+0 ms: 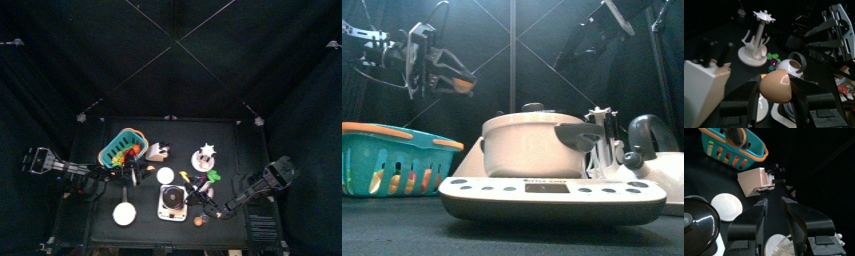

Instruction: Place eggshell into basket

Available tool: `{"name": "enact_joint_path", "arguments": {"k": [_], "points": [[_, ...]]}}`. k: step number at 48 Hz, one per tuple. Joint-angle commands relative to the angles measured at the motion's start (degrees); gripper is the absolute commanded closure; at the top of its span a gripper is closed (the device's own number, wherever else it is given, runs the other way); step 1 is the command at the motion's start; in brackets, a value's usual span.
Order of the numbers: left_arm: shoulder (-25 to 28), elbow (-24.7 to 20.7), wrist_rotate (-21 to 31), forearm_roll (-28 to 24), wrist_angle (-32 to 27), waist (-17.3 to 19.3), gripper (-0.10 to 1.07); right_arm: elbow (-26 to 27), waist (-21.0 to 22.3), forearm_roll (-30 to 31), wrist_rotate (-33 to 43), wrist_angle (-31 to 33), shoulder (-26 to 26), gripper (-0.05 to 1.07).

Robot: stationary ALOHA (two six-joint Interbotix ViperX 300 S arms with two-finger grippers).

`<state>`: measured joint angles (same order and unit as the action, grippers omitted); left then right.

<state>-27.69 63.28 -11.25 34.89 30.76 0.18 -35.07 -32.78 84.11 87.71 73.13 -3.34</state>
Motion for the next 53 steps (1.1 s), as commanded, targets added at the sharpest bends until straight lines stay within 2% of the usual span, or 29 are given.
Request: {"name": "enact_joint_path", "arguments": {"k": [1,9,14,24,37,43,53], "points": [[-4.13,0.88,-1.14,-1.14,-2.55,2.55,0.26,0.0,-0.18,0.35,1.76,0.35,-2.72,0.33],[-10.02,2.55,-4.66,-2.55,-8.09,8.44,0.26,-1.93,0.0,0.35,5.45,0.26,-4.83,0.33],[-12.57,3.52,-6.94,-3.52,-10.99,13.36,0.26,-3.69,-0.18,0.53,11.07,-0.09,-6.06,0.33],[-13.36,4.31,-8.26,-4.13,-18.28,20.13,0.26,-7.38,-2.2,0.35,21.09,-1.23,-7.56,0.33],[-13.71,6.33,-8.17,-8.26,-23.29,29.71,0.26,-8.7,-2.72,0.26,22.32,-1.41,-8.53,0.33],[-13.71,7.29,-8.09,-9.23,-26.19,31.99,0.25,-8.96,-2.55,-0.09,22.59,-1.76,-8.26,0.33],[-13.71,8.09,-8.0,-9.14,-27.51,33.49,0.2,-9.05,-2.29,-0.44,22.24,-2.2,-7.91,0.33]]}}
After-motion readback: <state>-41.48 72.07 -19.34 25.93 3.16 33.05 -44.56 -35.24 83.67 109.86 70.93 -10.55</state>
